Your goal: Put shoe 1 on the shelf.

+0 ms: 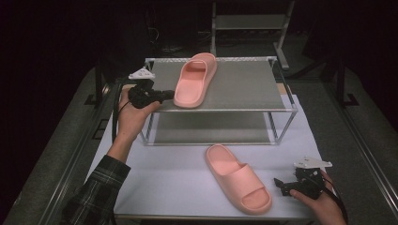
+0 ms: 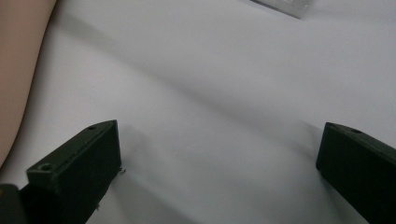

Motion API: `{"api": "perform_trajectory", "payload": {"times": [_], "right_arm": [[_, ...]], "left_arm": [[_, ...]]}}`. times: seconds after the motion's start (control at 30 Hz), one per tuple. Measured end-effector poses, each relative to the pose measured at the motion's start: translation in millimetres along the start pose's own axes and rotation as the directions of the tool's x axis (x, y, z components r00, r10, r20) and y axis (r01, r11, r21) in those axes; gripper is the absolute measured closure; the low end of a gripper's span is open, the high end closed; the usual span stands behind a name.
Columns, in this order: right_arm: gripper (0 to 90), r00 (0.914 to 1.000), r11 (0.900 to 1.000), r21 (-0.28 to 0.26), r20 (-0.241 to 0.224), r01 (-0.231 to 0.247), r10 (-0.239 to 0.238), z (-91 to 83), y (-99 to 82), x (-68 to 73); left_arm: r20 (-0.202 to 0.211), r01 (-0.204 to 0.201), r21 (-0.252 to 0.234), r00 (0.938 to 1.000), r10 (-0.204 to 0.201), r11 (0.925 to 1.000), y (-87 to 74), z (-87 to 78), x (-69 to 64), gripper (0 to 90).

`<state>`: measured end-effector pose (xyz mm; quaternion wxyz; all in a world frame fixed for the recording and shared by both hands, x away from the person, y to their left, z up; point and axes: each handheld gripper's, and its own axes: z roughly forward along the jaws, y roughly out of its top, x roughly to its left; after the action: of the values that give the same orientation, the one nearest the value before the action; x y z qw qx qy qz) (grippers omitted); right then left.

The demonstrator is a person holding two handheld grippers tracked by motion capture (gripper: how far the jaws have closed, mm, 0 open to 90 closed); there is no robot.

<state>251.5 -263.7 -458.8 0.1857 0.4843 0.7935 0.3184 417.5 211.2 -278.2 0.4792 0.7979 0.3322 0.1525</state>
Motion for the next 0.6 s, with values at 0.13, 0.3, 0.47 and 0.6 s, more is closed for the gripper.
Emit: {"api": "perform_trajectory", "payload": {"times": [0.13,0.3,0.47,0.6], "right_arm": [[0.0,1.0,1.0,0.0,0.0,0.0,0.0,0.0,0.0,0.0],[0.0,1.0,1.0,0.0,0.0,0.0,0.0,0.0,0.0,0.0],[0.0,1.0,1.0,0.001,0.0,0.001,-0.001,-0.1,0.0,0.0],[0.0,1.0,1.0,0.0,0.0,0.0,0.0,-0.1,-0.1,0.1]], "left_arm": [[0.025,-0.02,0.002,0.9995,0.02,0.9998,2.5,6.0,-10.4,90.0],[0.049,-0.03,0.0,0.9984,0.03,0.9996,6.2,13.3,-19.9,90.0],[0.059,-0.034,-0.006,0.9977,0.034,0.9994,7.0,16.1,-22.4,90.0],[0.053,-0.027,-0.011,0.9982,0.028,0.9996,4.1,11.7,-20.9,87.4]]}}
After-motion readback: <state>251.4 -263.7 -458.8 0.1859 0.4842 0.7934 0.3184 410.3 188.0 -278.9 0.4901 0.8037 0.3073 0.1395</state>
